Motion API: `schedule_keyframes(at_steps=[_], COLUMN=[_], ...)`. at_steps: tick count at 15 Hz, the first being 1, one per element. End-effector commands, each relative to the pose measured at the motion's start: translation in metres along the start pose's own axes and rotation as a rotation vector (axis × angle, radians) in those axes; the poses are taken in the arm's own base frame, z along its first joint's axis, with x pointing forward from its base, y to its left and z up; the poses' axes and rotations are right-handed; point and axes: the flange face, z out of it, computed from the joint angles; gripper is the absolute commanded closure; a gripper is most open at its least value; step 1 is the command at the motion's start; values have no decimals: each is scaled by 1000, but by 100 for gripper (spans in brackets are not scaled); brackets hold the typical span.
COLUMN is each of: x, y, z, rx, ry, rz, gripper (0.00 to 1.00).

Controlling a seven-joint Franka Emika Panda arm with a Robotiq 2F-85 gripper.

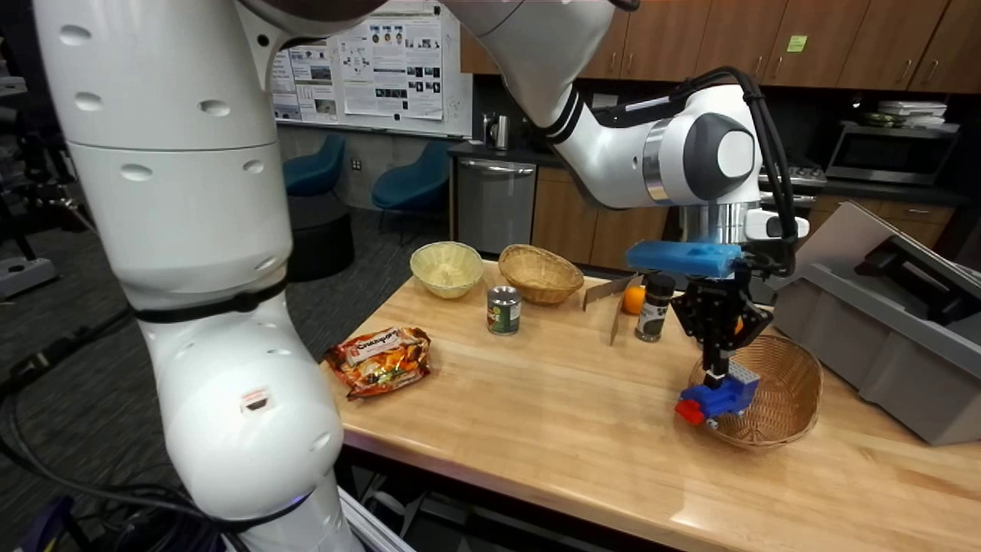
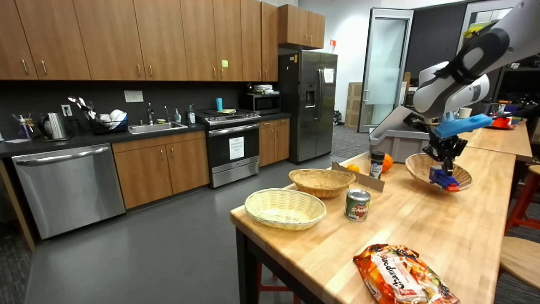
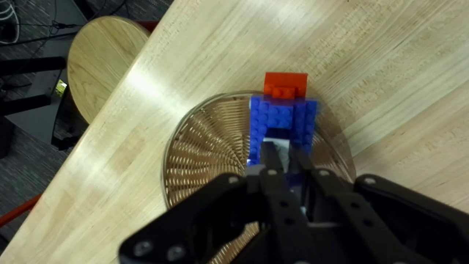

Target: Move the toy train forwards then put it in the basket on the right.

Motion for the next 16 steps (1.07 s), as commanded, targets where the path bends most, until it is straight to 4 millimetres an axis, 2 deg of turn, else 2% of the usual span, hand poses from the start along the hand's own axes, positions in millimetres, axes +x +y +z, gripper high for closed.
schedule_keyframes(at_steps=[1, 14, 15, 16], x=[6, 11, 7, 8], y=[0, -7, -8, -8], z=[-3, -18, -11, -12], rx=[14, 37, 27, 27], ry=[6, 34, 27, 30], rz=[4, -14, -1, -2], gripper=[97, 97, 88, 88])
